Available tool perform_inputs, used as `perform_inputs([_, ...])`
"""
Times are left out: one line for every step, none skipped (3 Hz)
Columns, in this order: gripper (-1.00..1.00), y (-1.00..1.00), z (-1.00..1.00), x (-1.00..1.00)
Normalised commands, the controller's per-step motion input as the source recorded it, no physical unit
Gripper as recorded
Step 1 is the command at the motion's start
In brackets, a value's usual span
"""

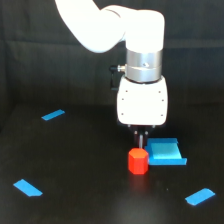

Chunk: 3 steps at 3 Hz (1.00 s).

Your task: Pick up the red object from the table

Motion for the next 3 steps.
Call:
perform_inputs([-0.19, 0.21, 0.36, 0.18])
perform_inputs([0.1, 0.14, 0.36, 0.08])
perform_inputs([0.49, 0.16, 0.22, 0.05])
